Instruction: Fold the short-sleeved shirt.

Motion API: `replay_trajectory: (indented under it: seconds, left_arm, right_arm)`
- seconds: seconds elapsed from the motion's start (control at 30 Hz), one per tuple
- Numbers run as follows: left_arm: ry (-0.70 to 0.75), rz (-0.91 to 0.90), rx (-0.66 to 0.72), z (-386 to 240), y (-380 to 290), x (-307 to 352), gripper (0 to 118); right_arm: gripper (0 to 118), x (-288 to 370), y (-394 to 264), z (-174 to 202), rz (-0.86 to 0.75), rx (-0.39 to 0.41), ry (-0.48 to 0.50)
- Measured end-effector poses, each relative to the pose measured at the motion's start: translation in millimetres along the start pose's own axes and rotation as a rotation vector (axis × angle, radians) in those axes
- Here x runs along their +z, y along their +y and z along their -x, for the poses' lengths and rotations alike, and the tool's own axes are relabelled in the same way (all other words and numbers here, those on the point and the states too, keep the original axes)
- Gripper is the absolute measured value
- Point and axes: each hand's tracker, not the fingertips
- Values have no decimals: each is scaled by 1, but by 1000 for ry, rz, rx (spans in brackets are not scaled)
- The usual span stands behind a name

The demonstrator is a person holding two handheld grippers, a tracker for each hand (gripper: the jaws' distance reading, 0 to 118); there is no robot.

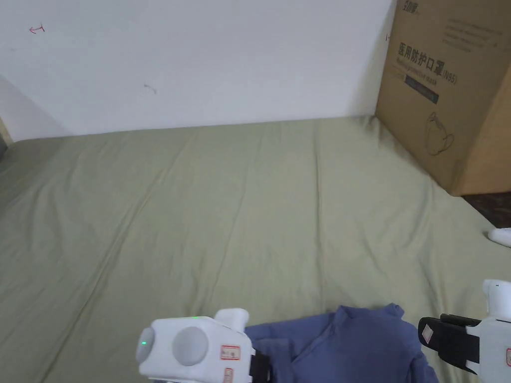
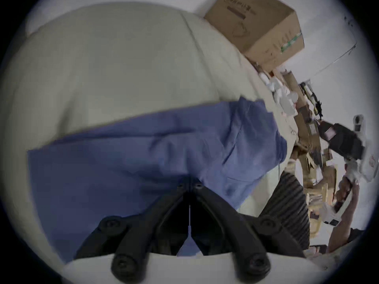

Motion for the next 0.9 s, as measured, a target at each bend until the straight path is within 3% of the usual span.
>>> replay_trajectory:
  seconds: [0.1, 0.27, 0.4, 0.43, 0.47, 0.5, 0.53, 0.57, 0.6, 0.7, 0.8, 0.9]
  left_arm:
    - [-51, -27, 5, -2, 3, -10, 1]
    - [-315, -36, 149, 28, -3, 20, 1]
    - [-316, -143, 175, 77, -29, 77, 1]
    - [-360, -156, 225, 95, -38, 90, 10]
    - [-397, -157, 277, 112, -46, 102, 29]
    - [-418, -163, 318, 125, -53, 112, 69]
    - [-414, -175, 335, 141, -60, 119, 96]
    - [-414, -194, 345, 152, -67, 126, 112]
    - [-409, -228, 355, 163, -74, 132, 118]
    - [-428, -295, 465, 185, -84, 128, 118]
    - [-473, -232, 556, 199, -87, 98, 118]
    - [-675, -244, 542, 185, -76, 60, 118]
  right_arm:
    - [0, -2, -1, 1, 22, -2, 7]
    - [0, -8, -1, 9, 38, 24, 7]
    - [0, -12, 0, 15, 41, 25, 18]
    - [0, -12, 1, 17, 40, 31, 16]
    - [0, -13, 1, 18, 41, 38, 14]
    - [0, -15, 2, 20, 48, 46, 12]
    - [0, -17, 3, 21, 58, 53, 9]
    - [0, -19, 3, 23, 64, 58, 6]
    - [0, -19, 3, 26, 68, 63, 4]
    - [0, -22, 5, 33, 79, 82, 0]
    - [0, -25, 5, 41, 91, 111, -21]
    - [0, -30, 3, 45, 113, 113, -24]
